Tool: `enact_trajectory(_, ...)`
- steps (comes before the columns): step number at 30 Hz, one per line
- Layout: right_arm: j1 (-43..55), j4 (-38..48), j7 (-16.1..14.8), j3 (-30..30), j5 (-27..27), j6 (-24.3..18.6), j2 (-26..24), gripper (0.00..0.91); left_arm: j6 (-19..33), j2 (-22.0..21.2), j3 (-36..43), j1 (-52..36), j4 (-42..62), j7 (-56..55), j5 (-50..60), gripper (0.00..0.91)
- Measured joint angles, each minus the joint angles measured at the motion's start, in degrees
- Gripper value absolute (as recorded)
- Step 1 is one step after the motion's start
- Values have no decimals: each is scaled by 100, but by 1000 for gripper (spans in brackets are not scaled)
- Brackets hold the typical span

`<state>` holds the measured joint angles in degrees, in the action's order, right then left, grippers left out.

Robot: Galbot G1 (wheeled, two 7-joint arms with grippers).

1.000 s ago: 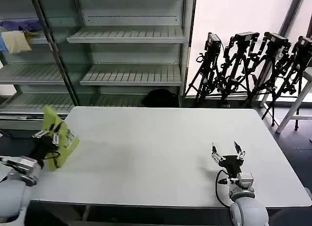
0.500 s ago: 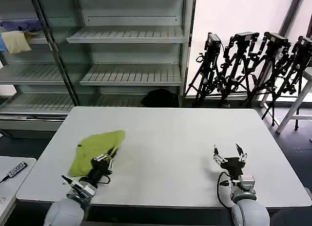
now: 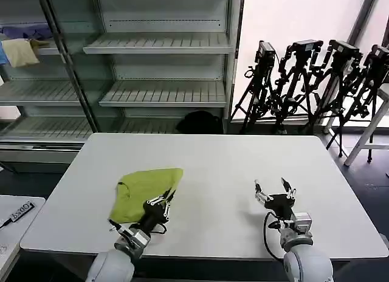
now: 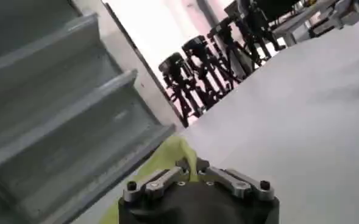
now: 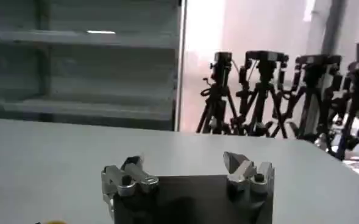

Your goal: Fold and organize the clothes.

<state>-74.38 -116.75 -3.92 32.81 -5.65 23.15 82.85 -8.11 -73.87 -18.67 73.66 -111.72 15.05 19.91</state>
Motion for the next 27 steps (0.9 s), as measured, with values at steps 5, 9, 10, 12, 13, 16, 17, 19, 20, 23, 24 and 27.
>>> enact_trajectory(5,-52,-129,-82,-197,-202,368,21,907,-203,-8,277,-33,47,-35,-99,907)
enact_trajectory(9,-80,-187,-119,-369,-336,569,23,907,-356,-8,440,-48,39,-83,-208,907)
enact_trajectory(10,-81,-192,-124,-416,-371,608,23,907,-392,-5,476,-48,24,-99,-252,907)
enact_trajectory(12,-80,-204,-131,-507,-438,681,25,907,-466,4,526,-51,-15,-120,-359,907)
enact_trajectory(13,-74,-210,-130,-548,-473,712,29,907,-507,14,533,-57,-43,-128,-415,907)
enact_trajectory(16,-50,-227,-127,-675,-588,789,46,907,-616,45,542,-82,-152,-137,-588,907)
enact_trajectory(17,-43,-228,-125,-724,-630,813,53,907,-645,60,531,-97,-197,-138,-645,907)
enact_trajectory(19,-12,-228,-103,-811,-711,852,68,907,-708,93,478,-130,-304,-137,-783,907)
enact_trajectory(20,5,-227,-92,-860,-759,869,76,907,-729,114,433,-145,-354,-132,-851,907)
enact_trajectory(23,60,-194,-34,-1012,-922,914,102,907,-764,184,236,-191,-500,-138,-1063,907)
enact_trajectory(24,80,-177,-4,-1062,-984,924,109,907,-777,217,140,-193,-540,-144,-1144,907)
enact_trajectory(27,154,-100,126,-1238,-1251,950,103,907,-779,284,-178,-165,-628,-141,-1382,907)
